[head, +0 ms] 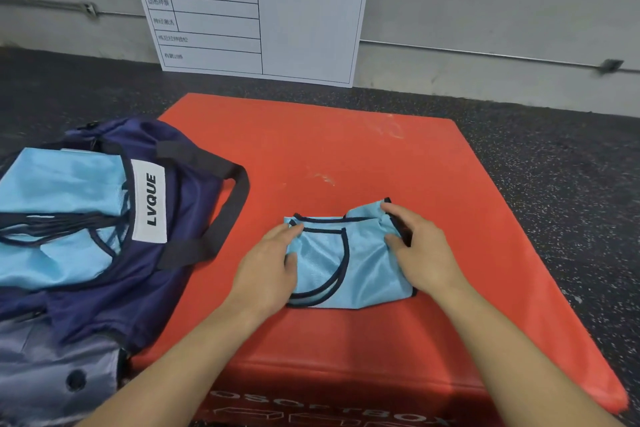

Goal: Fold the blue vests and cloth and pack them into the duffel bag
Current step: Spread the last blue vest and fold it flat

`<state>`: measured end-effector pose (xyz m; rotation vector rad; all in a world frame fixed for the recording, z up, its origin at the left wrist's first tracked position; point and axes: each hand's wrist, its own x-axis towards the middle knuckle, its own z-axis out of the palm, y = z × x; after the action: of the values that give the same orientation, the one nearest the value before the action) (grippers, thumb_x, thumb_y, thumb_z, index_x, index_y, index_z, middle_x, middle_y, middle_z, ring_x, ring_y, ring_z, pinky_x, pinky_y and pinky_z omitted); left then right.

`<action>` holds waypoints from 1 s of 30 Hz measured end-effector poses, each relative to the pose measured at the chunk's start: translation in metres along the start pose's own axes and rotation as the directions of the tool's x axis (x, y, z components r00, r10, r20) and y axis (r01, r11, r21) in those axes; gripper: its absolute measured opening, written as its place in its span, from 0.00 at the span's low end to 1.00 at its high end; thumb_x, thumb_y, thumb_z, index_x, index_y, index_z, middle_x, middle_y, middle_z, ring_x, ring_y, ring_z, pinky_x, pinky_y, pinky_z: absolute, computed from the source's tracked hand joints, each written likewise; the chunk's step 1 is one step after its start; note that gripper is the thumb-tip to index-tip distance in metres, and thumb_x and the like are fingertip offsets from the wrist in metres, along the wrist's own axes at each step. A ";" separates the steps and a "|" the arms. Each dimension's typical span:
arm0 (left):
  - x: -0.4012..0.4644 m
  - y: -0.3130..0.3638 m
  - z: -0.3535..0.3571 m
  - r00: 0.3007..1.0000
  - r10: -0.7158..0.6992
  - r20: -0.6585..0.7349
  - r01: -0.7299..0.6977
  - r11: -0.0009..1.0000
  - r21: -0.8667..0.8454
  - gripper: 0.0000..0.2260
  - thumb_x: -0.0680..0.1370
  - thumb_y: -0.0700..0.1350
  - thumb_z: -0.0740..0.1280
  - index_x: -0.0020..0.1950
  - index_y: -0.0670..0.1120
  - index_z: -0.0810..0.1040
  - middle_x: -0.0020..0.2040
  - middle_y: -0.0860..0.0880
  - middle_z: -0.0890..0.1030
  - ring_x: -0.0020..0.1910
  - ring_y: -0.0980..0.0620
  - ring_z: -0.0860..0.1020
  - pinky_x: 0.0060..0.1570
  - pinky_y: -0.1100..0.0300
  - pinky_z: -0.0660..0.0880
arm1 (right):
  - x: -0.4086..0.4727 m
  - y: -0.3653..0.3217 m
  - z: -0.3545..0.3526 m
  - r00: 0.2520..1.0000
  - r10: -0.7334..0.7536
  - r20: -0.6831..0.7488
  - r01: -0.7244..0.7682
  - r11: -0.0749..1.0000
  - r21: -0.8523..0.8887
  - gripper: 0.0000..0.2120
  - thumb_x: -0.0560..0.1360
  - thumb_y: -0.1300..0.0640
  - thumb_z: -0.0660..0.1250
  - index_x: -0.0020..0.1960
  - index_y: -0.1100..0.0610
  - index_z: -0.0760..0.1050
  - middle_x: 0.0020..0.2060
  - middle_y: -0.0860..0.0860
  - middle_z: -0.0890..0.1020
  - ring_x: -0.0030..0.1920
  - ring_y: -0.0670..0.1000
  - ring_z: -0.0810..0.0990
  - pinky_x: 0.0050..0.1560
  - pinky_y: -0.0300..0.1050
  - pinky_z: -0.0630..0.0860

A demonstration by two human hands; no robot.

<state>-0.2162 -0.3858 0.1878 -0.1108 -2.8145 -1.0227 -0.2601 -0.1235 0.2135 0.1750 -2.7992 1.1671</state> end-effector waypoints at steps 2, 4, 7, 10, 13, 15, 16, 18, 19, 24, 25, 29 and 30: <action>0.001 -0.005 0.003 1.000 -0.002 -0.006 0.003 0.986 0.166 0.24 0.79 0.40 0.64 0.76 0.52 0.71 0.73 0.55 0.72 0.68 0.49 0.72 0.66 0.51 0.69 | 0.004 0.005 0.003 1.000 0.013 0.029 -0.009 0.992 -0.128 0.27 0.79 0.62 0.67 0.76 0.47 0.70 0.63 0.47 0.81 0.64 0.49 0.77 0.60 0.41 0.71; 0.000 -0.007 0.007 1.000 0.013 -0.014 -0.009 0.956 0.294 0.22 0.80 0.43 0.64 0.75 0.52 0.72 0.74 0.54 0.72 0.67 0.48 0.70 0.62 0.50 0.68 | 0.005 0.011 0.008 0.999 0.027 0.044 -0.012 0.950 -0.312 0.28 0.80 0.61 0.66 0.77 0.48 0.68 0.63 0.48 0.80 0.65 0.51 0.72 0.57 0.45 0.70; 0.000 -0.006 0.007 0.990 0.106 -0.088 -0.071 0.941 0.330 0.19 0.81 0.50 0.61 0.71 0.49 0.76 0.76 0.50 0.70 0.72 0.47 0.69 0.65 0.47 0.69 | 0.005 0.005 0.016 0.986 -0.163 -0.035 0.118 0.829 -0.546 0.27 0.78 0.61 0.68 0.76 0.52 0.70 0.74 0.53 0.72 0.72 0.57 0.67 0.67 0.53 0.70; -0.001 0.001 0.005 0.983 0.182 -0.021 -0.166 0.932 0.322 0.26 0.83 0.56 0.49 0.75 0.48 0.72 0.80 0.50 0.64 0.80 0.52 0.58 0.77 0.50 0.57 | 0.008 -0.011 0.031 0.946 -0.321 -0.046 0.250 0.812 -0.527 0.24 0.81 0.56 0.65 0.77 0.56 0.69 0.79 0.56 0.65 0.79 0.58 0.61 0.77 0.57 0.62; -0.008 0.000 0.011 0.972 0.152 0.179 -0.209 0.904 0.372 0.34 0.79 0.61 0.36 0.82 0.50 0.57 0.83 0.54 0.52 0.81 0.58 0.44 0.80 0.55 0.42 | 0.009 -0.010 0.048 0.950 -0.286 0.124 0.309 0.802 -0.511 0.22 0.84 0.54 0.59 0.77 0.56 0.69 0.79 0.55 0.65 0.80 0.56 0.61 0.80 0.55 0.55; -0.011 -0.006 0.016 0.965 0.138 0.224 -0.218 0.896 0.387 0.35 0.78 0.62 0.33 0.83 0.51 0.51 0.83 0.55 0.48 0.80 0.59 0.40 0.79 0.55 0.39 | 0.009 -0.006 0.048 0.951 -0.254 0.176 0.308 0.818 -0.486 0.20 0.83 0.55 0.60 0.75 0.54 0.71 0.76 0.53 0.69 0.76 0.56 0.66 0.79 0.54 0.56; -0.011 -0.008 0.016 0.967 0.144 0.212 -0.217 0.899 0.380 0.35 0.78 0.62 0.34 0.83 0.51 0.51 0.83 0.55 0.48 0.80 0.60 0.40 0.79 0.55 0.39 | 0.010 -0.007 0.044 0.952 -0.261 0.159 0.306 0.836 -0.457 0.19 0.83 0.57 0.62 0.73 0.53 0.74 0.75 0.53 0.71 0.75 0.56 0.68 0.79 0.54 0.58; -0.011 -0.009 0.015 0.968 0.167 0.187 -0.225 0.907 0.356 0.33 0.80 0.61 0.35 0.83 0.52 0.51 0.83 0.56 0.48 0.80 0.62 0.40 0.79 0.56 0.39 | 0.012 -0.010 0.035 0.952 -0.279 0.124 0.306 0.865 -0.399 0.17 0.81 0.59 0.65 0.69 0.50 0.79 0.74 0.52 0.72 0.75 0.55 0.68 0.78 0.55 0.61; -0.011 -0.010 0.014 0.967 0.171 0.189 -0.228 0.912 0.341 0.33 0.80 0.62 0.36 0.83 0.52 0.51 0.82 0.57 0.48 0.79 0.63 0.39 0.79 0.56 0.39 | 0.014 -0.011 0.030 0.949 -0.284 0.138 0.316 0.866 -0.389 0.16 0.81 0.59 0.65 0.66 0.49 0.81 0.74 0.51 0.73 0.76 0.55 0.67 0.79 0.55 0.60; -0.015 -0.015 0.013 0.961 0.160 0.227 -0.232 0.911 0.340 0.33 0.79 0.62 0.35 0.83 0.52 0.48 0.82 0.57 0.45 0.79 0.63 0.37 0.78 0.57 0.37 | 0.010 -0.003 0.018 0.924 -0.208 0.321 0.348 0.804 -0.482 0.18 0.84 0.57 0.59 0.69 0.44 0.78 0.74 0.45 0.73 0.79 0.50 0.60 0.79 0.50 0.50; -0.015 -0.015 0.013 0.961 0.158 0.227 -0.231 0.911 0.342 0.33 0.79 0.62 0.34 0.83 0.53 0.47 0.82 0.58 0.44 0.79 0.63 0.37 0.78 0.57 0.37 | 0.010 0.000 0.016 0.924 -0.199 0.326 0.342 0.809 -0.477 0.19 0.84 0.58 0.58 0.70 0.45 0.77 0.74 0.44 0.72 0.80 0.49 0.59 0.79 0.49 0.47; -0.014 -0.014 0.013 0.963 0.147 0.227 -0.217 0.920 0.325 0.33 0.79 0.63 0.33 0.83 0.54 0.46 0.82 0.59 0.43 0.78 0.65 0.35 0.78 0.57 0.37 | 0.012 -0.002 0.013 0.921 -0.221 0.320 0.361 0.793 -0.491 0.24 0.82 0.64 0.57 0.75 0.48 0.72 0.75 0.42 0.70 0.81 0.46 0.56 0.77 0.43 0.39; -0.015 -0.015 0.013 0.963 0.146 0.227 -0.216 0.922 0.322 0.34 0.79 0.64 0.33 0.83 0.54 0.47 0.82 0.59 0.43 0.78 0.65 0.35 0.78 0.57 0.37 | 0.012 -0.005 0.013 0.922 -0.233 0.309 0.365 0.788 -0.496 0.26 0.80 0.65 0.57 0.76 0.49 0.71 0.76 0.43 0.69 0.81 0.46 0.55 0.77 0.43 0.37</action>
<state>-0.2050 -0.3889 0.1663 -0.4486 -3.0388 -0.4923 -0.2718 -0.1367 0.2098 0.7149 -3.0086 0.2596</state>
